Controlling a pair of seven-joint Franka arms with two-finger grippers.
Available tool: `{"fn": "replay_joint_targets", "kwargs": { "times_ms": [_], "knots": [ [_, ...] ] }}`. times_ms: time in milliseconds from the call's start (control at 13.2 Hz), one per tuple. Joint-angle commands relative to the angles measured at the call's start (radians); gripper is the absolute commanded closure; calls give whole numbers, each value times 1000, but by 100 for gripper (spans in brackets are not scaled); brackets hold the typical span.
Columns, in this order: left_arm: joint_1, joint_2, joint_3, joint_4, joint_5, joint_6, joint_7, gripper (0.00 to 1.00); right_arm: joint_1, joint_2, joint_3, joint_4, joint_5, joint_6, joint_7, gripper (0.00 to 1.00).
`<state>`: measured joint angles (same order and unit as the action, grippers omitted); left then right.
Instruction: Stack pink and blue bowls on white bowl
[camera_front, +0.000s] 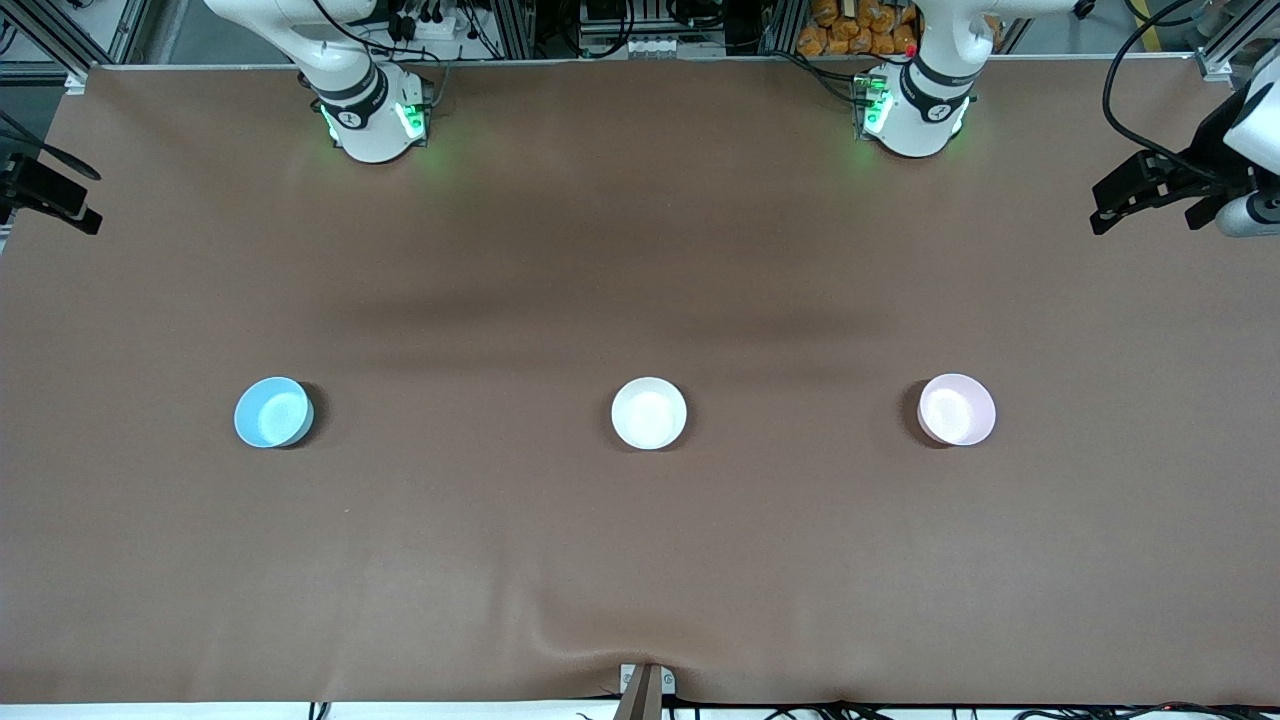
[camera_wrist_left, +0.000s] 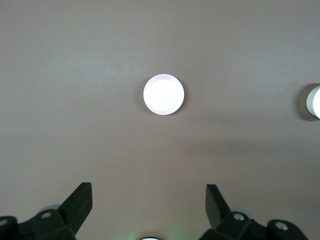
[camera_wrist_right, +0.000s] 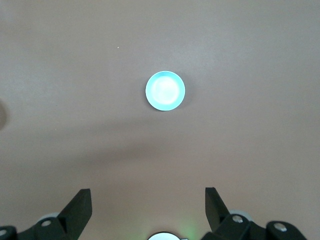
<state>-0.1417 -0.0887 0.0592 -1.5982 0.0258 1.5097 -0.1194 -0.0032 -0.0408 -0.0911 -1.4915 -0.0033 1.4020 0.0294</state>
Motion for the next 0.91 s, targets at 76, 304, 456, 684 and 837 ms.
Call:
{"fn": "replay_joint_targets", "kwargs": {
  "times_ms": [76,304,456,684,837],
  "knots": [
    [-1,15,2,34,19,-25,15,0,-4,2,4,5,11,-2,-6,0],
    [1,17,5,34,23,-25,18,0,-4,2,4,5,11,-2,-6,0],
    [1,23,7,29,22,-25,47,0,-4,2,4,5,11,-2,-6,0],
    [1,26,7,8,22,-26,60,0,-4,2,4,5,11,-2,-6,0],
    [1,44,5,4,20,-23,58,0,-4,2,4,5,11,-2,-6,0]
  ]
}}
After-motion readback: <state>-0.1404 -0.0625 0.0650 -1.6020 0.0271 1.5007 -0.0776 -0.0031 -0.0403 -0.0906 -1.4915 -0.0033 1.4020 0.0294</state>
